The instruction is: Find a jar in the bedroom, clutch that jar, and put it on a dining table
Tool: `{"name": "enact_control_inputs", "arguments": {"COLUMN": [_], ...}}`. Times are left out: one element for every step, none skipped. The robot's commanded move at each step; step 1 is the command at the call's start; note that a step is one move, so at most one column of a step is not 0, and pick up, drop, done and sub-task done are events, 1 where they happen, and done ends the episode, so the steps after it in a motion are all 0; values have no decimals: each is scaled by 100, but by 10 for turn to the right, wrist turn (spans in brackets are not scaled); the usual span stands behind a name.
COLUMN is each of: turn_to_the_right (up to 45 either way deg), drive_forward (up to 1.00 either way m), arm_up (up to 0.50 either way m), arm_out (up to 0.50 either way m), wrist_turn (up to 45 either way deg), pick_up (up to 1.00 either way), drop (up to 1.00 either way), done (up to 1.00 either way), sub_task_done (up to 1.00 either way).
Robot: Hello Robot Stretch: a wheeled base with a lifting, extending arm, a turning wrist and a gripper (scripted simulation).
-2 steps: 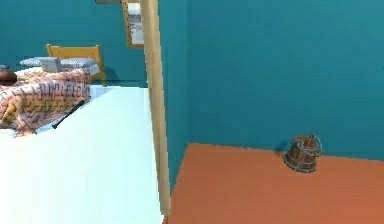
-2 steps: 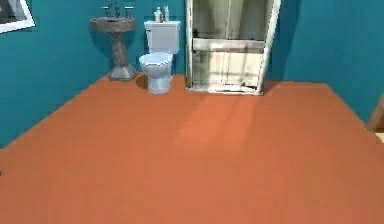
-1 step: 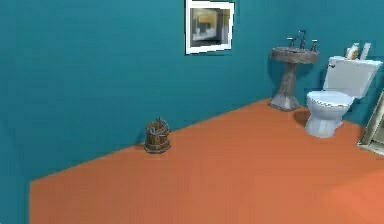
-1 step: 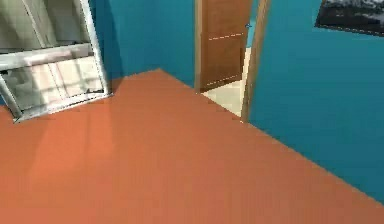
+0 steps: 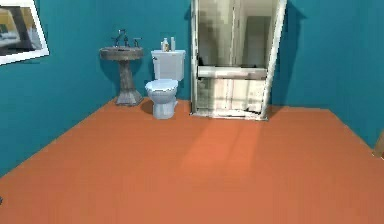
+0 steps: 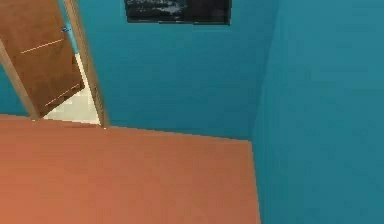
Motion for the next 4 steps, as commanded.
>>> {"name": "enact_control_inputs", "arguments": {"turn_to_the_right": [90, 0, -450, -390], "drive_forward": [0, 20, 0, 0], "arm_up": [0, 0, 0, 0], "arm_out": [0, 0, 0, 0], "wrist_turn": [0, 0, 0, 0], "pick_up": [0, 0, 0, 0], "drop": [0, 0, 0, 0], "done": [0, 0, 0, 0], "sub_task_done": [0, 0, 0, 0]}}
